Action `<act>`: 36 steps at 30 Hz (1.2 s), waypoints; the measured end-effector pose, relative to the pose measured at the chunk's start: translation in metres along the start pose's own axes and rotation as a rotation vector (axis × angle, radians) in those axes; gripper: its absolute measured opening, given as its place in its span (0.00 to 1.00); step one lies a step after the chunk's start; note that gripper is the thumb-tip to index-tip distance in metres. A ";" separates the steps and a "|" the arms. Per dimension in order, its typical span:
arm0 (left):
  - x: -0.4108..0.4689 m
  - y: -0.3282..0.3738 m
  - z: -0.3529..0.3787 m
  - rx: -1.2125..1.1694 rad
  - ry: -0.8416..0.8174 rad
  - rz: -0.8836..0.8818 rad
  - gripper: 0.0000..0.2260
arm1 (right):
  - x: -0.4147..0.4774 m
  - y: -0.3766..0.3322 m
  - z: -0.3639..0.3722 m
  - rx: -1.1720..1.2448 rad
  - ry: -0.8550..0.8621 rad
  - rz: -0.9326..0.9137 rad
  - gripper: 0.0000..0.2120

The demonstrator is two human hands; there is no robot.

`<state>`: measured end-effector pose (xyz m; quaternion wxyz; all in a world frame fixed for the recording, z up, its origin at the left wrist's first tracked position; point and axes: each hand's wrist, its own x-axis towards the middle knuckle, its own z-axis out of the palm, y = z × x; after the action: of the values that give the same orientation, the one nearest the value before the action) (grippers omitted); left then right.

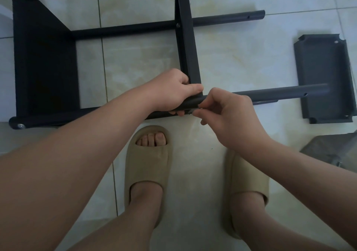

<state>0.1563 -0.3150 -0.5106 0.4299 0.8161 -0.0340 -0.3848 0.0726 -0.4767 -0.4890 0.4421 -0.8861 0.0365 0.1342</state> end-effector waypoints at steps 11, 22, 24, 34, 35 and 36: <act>0.001 -0.002 0.000 -0.010 0.003 -0.011 0.21 | -0.005 0.001 -0.004 0.154 -0.056 0.080 0.09; 0.001 -0.003 0.001 -0.032 -0.004 -0.015 0.22 | -0.004 -0.004 0.007 0.336 0.005 0.203 0.09; 0.000 -0.003 0.001 -0.041 -0.010 -0.022 0.21 | -0.002 -0.004 0.006 0.306 0.000 0.205 0.10; -0.002 -0.003 -0.001 -0.082 0.000 -0.017 0.18 | 0.013 -0.006 -0.013 -0.438 0.037 -0.119 0.14; -0.002 -0.003 -0.001 -0.076 0.006 -0.018 0.18 | 0.016 -0.004 -0.014 -0.437 0.024 -0.122 0.14; -0.001 -0.003 -0.001 -0.071 0.011 -0.019 0.19 | 0.019 -0.004 -0.015 -0.439 0.016 -0.127 0.15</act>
<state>0.1554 -0.3124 -0.5119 0.4552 0.8027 -0.0103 -0.3851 0.0945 -0.4850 -0.4831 0.2460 -0.9626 -0.0459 0.1040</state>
